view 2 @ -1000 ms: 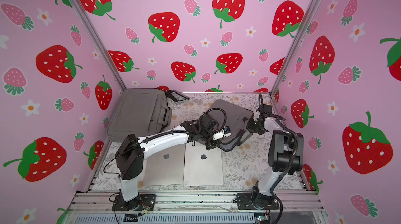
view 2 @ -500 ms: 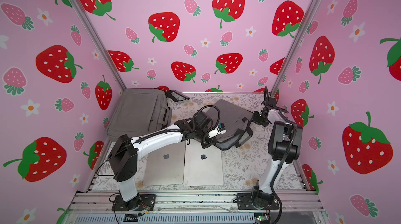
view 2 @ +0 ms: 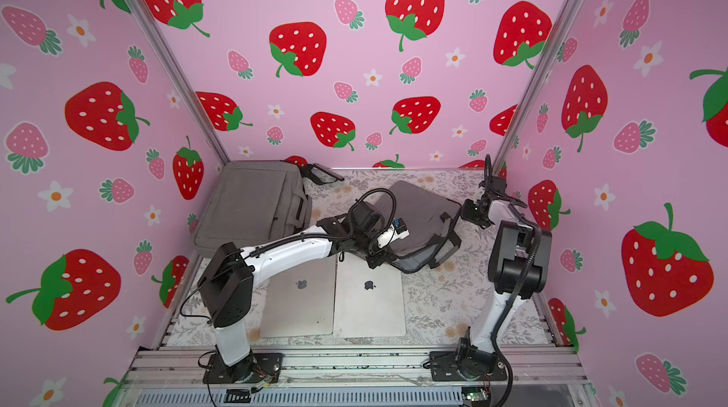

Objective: Open the zippered laptop bag and take out the laptop
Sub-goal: Unzip the zipper on the zippered laptop bag, then take out the laptop from the zippered laptop bag.

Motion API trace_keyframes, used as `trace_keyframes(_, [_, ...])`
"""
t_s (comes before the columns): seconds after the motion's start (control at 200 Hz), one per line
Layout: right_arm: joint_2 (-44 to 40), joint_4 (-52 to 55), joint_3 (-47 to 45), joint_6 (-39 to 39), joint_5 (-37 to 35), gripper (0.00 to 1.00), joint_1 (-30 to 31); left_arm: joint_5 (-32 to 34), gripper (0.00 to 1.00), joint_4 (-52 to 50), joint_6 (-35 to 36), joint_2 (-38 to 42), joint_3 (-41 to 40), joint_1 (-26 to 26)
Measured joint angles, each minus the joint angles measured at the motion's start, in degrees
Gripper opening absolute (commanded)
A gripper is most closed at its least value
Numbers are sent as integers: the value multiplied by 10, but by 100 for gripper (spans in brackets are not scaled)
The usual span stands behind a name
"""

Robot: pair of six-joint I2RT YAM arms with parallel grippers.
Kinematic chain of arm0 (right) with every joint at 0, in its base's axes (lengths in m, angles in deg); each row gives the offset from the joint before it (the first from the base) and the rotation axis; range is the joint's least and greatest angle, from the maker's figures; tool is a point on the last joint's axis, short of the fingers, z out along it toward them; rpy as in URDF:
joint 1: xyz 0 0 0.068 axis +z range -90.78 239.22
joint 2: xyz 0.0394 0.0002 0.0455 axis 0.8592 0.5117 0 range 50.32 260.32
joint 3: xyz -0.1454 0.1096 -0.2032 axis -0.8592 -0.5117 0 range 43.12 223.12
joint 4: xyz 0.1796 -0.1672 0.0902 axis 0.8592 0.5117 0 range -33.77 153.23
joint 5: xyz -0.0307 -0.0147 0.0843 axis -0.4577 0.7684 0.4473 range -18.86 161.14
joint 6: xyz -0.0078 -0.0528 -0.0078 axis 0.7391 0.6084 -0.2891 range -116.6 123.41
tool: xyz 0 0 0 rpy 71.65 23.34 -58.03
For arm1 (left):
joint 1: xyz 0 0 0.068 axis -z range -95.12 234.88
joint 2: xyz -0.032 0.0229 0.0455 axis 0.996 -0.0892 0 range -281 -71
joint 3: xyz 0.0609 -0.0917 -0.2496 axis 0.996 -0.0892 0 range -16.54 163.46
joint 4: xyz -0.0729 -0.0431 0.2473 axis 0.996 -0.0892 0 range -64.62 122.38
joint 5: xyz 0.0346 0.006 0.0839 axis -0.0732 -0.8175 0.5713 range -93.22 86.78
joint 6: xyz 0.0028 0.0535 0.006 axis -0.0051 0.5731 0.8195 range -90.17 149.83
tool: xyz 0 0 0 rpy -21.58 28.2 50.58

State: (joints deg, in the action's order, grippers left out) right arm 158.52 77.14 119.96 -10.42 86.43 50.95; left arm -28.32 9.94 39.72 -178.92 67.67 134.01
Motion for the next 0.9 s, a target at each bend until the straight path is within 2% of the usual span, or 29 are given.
trace_keyframes(0.195, [-116,2,-64,-14,3,40,0,-9,0,13,-39,-22,1,0])
trace_keyframes(0.475, [-250,-11,-242,-99,127,40,0,-10,0,68,-93,-22,1,-3])
trace_keyframes(0.705, [-289,-23,-332,-168,198,40,0,-3,0,122,-120,-5,-18,-5])
trace_keyframes(0.9, [-282,-110,-360,-238,252,35,0,-13,0,138,-131,2,-19,-6])
